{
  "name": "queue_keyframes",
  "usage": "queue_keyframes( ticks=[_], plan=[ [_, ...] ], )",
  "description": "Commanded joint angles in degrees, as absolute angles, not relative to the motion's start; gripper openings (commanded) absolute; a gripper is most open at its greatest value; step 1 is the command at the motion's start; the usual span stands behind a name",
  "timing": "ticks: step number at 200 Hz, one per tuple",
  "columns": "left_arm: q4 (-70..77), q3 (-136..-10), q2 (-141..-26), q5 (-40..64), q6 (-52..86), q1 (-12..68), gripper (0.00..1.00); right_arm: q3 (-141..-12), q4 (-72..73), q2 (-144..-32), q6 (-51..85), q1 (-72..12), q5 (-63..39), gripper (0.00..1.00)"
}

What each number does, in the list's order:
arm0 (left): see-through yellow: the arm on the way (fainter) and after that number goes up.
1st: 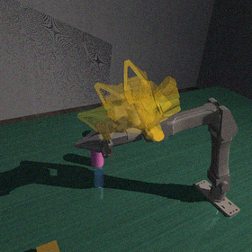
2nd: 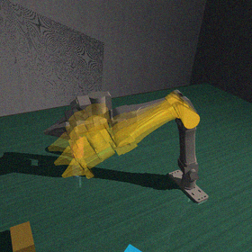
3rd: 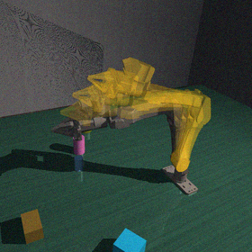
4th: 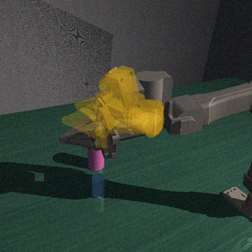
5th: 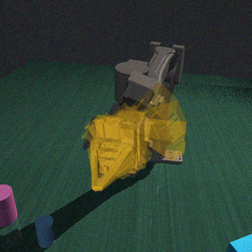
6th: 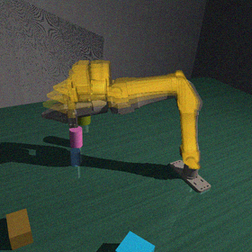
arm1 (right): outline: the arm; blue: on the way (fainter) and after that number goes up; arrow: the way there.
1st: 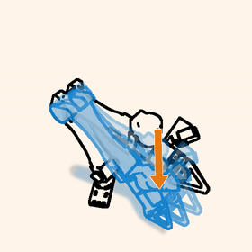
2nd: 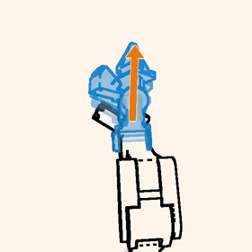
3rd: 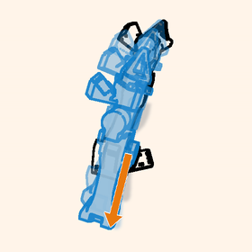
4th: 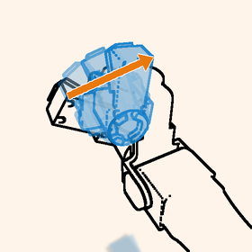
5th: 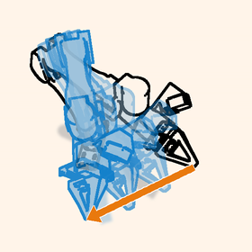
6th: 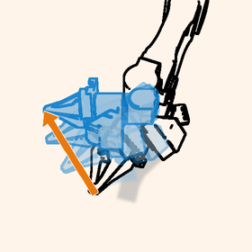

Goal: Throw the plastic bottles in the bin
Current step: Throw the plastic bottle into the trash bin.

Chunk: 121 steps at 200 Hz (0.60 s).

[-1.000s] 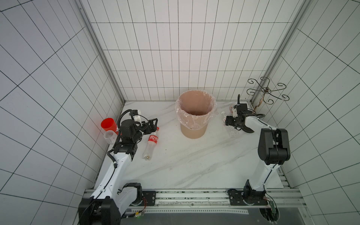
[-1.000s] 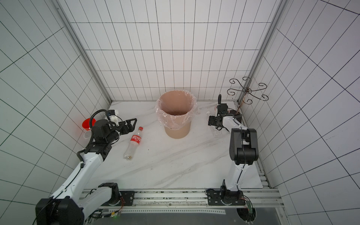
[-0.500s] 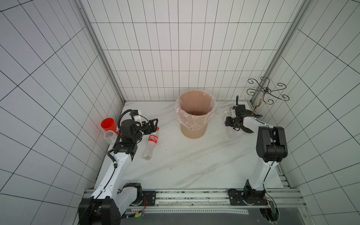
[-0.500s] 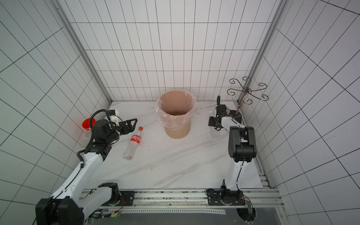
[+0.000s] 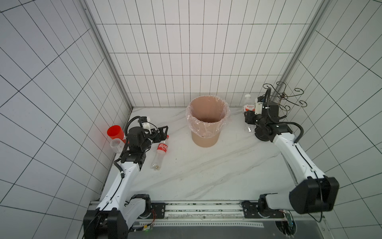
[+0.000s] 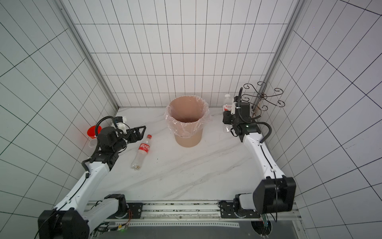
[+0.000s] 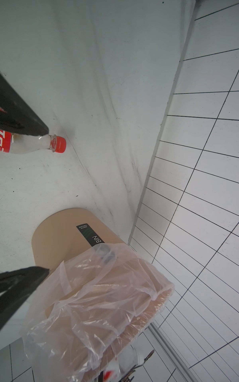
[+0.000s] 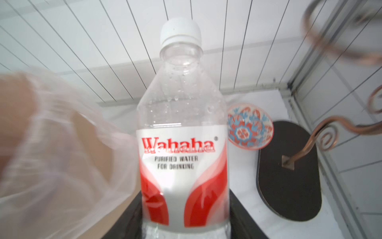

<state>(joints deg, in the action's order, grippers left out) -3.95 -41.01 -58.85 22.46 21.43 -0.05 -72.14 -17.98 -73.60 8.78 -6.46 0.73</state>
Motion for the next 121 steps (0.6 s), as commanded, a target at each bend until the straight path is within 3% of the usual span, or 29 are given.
queue_keyframes(
  ticks=[1,47,106,121],
  plan=[
    [-2.3,-40.9,-58.8,23.5,21.5,0.1,0.96,-71.2,-18.4,-66.8,7.9,-7.8,1.0,0.57],
    [-2.1,-40.7,-58.0,23.5,21.6,0.2,0.96,-80.3,-14.2,-64.1,6.0,-12.7,-6.9,0.58],
    [-2.1,-40.6,-57.3,23.3,21.4,0.2,0.96,-103.3,-14.6,-87.6,5.2,-20.1,-15.2,0.58],
    [-2.1,-40.5,-57.4,23.2,21.4,0.2,0.96,-109.2,-15.8,-93.6,5.1,-22.1,-16.9,0.63]
  ],
)
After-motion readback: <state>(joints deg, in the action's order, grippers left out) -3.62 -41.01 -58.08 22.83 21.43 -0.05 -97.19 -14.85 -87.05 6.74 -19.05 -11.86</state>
